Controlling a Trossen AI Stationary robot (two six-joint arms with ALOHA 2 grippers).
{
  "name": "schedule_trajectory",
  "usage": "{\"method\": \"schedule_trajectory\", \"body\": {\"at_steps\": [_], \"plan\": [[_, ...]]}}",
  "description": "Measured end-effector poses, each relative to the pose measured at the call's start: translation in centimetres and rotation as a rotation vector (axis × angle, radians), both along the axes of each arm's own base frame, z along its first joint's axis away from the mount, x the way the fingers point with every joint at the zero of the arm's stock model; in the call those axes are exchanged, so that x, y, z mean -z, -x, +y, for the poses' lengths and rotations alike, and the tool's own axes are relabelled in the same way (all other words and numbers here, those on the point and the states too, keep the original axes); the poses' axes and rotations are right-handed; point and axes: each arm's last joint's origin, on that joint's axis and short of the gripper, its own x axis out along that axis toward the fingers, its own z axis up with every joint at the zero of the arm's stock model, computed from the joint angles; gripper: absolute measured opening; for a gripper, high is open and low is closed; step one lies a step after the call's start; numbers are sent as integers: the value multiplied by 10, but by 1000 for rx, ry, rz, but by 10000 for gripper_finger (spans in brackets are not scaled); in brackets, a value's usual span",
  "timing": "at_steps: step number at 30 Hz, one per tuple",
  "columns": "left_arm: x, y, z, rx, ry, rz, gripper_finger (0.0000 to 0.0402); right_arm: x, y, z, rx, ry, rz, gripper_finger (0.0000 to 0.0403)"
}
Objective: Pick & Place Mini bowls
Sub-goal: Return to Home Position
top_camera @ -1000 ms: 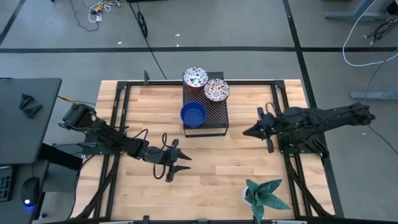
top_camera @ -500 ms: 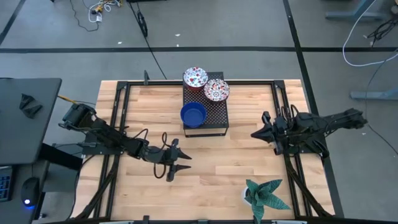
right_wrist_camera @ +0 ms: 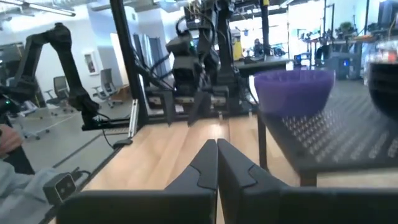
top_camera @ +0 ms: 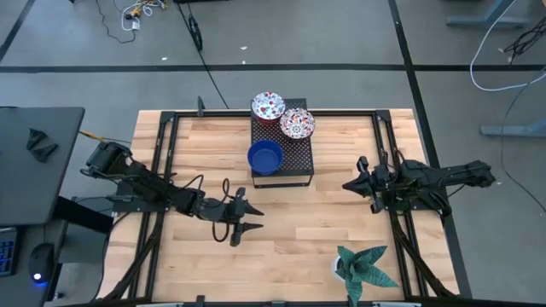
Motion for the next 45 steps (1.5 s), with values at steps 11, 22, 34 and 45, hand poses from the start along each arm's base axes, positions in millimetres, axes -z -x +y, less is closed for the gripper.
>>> {"method": "schedule_trajectory", "body": {"at_steps": [11,22,34,45], "plan": [[0,0,0,-7,26,0,181,8,3,-4,52,33,32,2],[-2,-1,0,-6,20,-21,181,10,2,-4,56,112,45,2],[-13,50,25,-67,-60,-98,66,10,2,-4,57,149,46,17],[5,131,71,-40,23,-284,4,10,2,-4,57,149,46,17]]}}
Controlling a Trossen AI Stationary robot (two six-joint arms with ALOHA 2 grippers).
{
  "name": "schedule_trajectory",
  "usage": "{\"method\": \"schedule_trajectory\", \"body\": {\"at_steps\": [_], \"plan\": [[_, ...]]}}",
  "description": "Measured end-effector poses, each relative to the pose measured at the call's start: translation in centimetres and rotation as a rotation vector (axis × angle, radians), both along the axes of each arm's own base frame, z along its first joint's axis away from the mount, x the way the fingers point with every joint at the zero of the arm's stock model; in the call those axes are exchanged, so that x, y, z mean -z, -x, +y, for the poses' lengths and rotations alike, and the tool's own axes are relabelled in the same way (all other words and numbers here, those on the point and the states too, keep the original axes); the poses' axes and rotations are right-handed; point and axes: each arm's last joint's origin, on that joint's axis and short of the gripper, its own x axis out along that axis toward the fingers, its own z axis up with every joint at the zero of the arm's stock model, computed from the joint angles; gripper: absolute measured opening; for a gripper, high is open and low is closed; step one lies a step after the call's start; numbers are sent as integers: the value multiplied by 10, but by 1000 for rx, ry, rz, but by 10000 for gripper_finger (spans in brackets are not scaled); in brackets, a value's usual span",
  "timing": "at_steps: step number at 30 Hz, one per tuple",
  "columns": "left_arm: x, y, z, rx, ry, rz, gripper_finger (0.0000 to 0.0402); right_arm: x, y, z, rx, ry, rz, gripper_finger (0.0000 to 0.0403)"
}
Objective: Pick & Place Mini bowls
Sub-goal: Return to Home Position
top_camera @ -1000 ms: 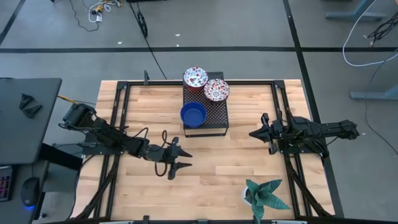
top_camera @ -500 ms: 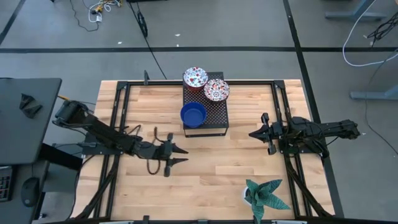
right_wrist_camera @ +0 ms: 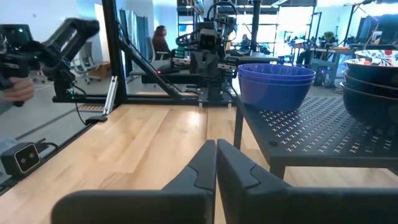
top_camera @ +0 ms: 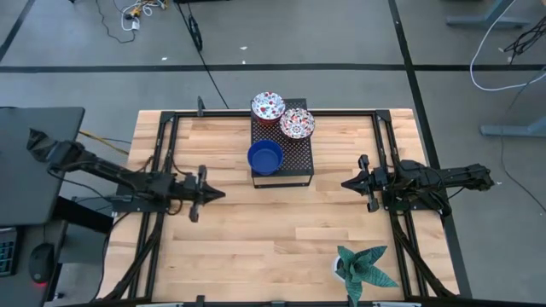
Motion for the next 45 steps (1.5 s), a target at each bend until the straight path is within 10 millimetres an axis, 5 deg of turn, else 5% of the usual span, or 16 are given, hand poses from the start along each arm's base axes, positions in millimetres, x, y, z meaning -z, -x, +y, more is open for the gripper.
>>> {"method": "schedule_trajectory", "body": {"at_steps": [10,20,34,45], "plan": [[7,22,18,-60,-75,133,4,0,0,0,0,1,-1,17],[-3,39,25,-27,-175,3,3,0,0,0,0,0,-1,17],[-5,42,40,-125,-131,-15,6,0,0,0,0,0,-1,17],[-6,41,30,63,-102,-41,4,0,0,0,0,0,-2,17]]}}
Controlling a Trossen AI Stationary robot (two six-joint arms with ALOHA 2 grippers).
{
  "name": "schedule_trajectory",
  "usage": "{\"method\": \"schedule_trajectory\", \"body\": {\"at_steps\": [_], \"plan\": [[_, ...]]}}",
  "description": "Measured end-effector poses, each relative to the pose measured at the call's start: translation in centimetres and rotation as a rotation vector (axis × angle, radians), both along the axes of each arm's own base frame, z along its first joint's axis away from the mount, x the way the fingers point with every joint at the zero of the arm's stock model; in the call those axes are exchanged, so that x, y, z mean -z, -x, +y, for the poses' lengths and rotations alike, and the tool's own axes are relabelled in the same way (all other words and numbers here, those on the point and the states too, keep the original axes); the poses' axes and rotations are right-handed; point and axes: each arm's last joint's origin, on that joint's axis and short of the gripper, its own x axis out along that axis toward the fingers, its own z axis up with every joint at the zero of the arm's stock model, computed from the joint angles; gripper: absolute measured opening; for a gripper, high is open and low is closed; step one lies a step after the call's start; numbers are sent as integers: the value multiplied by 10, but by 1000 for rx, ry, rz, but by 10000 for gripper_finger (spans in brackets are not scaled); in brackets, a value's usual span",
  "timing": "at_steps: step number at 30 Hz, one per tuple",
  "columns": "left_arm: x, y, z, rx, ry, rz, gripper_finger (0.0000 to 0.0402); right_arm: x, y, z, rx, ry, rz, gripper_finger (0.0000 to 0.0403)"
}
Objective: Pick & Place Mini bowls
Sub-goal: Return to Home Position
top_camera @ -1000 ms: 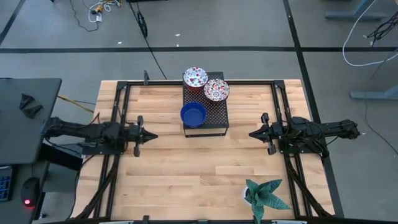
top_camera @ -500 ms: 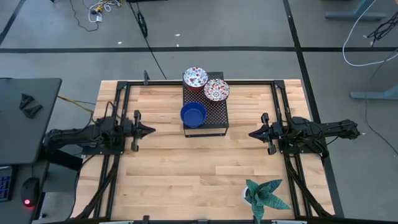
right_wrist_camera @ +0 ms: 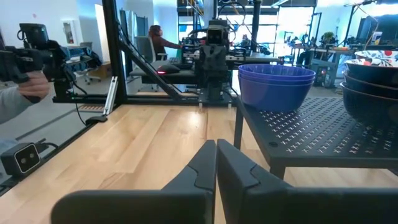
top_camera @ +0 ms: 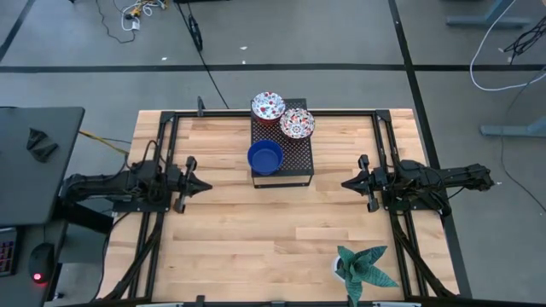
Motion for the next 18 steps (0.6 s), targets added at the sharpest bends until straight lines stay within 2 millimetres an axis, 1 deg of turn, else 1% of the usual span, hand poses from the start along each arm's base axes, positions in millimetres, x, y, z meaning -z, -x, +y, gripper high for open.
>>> {"method": "schedule_trajectory", "body": {"at_steps": [3,12,18], "plan": [[0,0,-3,7,-3,5,6,0,0,0,0,0,0,17],[2,0,-3,-58,-58,15,12,0,0,0,0,0,0,17],[-1,0,-2,-82,-48,-21,20,0,0,0,0,0,0,17]]}}
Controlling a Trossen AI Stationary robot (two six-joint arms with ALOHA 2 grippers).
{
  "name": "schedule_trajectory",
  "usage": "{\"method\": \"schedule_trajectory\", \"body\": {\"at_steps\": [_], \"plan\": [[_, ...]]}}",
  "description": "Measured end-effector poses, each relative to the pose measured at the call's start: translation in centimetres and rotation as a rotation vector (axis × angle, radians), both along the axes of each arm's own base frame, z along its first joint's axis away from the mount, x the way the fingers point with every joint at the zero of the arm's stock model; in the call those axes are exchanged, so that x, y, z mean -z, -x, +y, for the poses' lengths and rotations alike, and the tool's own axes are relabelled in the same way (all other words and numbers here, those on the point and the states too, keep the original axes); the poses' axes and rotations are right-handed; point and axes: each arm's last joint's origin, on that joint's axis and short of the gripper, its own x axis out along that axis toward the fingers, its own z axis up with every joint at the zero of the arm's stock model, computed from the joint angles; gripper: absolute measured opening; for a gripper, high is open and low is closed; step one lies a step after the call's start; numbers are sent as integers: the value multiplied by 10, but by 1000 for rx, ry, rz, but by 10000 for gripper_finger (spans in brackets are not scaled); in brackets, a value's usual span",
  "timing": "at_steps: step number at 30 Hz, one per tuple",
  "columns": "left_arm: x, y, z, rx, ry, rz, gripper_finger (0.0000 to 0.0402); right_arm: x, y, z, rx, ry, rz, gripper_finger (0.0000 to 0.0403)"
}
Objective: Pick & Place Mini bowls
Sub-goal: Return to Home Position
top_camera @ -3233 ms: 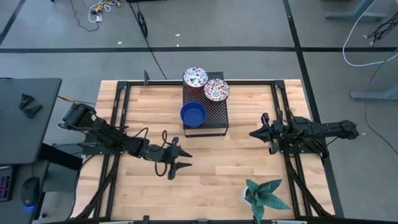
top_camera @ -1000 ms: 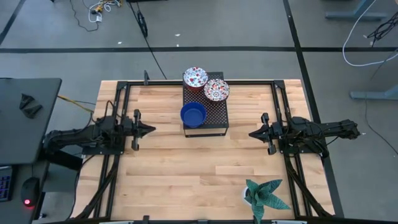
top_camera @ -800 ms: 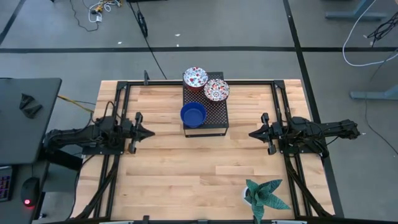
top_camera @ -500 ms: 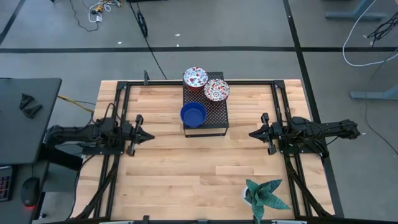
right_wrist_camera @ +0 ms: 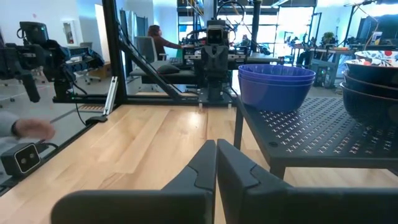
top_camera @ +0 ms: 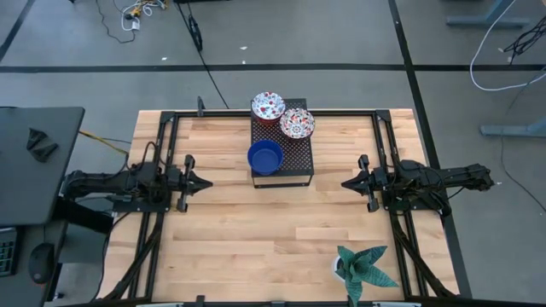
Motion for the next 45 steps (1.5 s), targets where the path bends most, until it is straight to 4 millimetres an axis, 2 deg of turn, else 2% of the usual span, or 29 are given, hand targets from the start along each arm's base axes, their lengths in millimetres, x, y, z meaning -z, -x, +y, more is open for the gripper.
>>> {"method": "schedule_trajectory", "body": {"at_steps": [11,18,45], "plan": [[-2,0,0,-1,1,-21,18,0,0,0,-3,0,-1,17],[-2,0,0,-2,1,-25,18,-7,2,1,-13,-7,-68,17],[-2,0,0,-1,2,-23,18,-6,1,1,-10,-6,-62,17]]}}
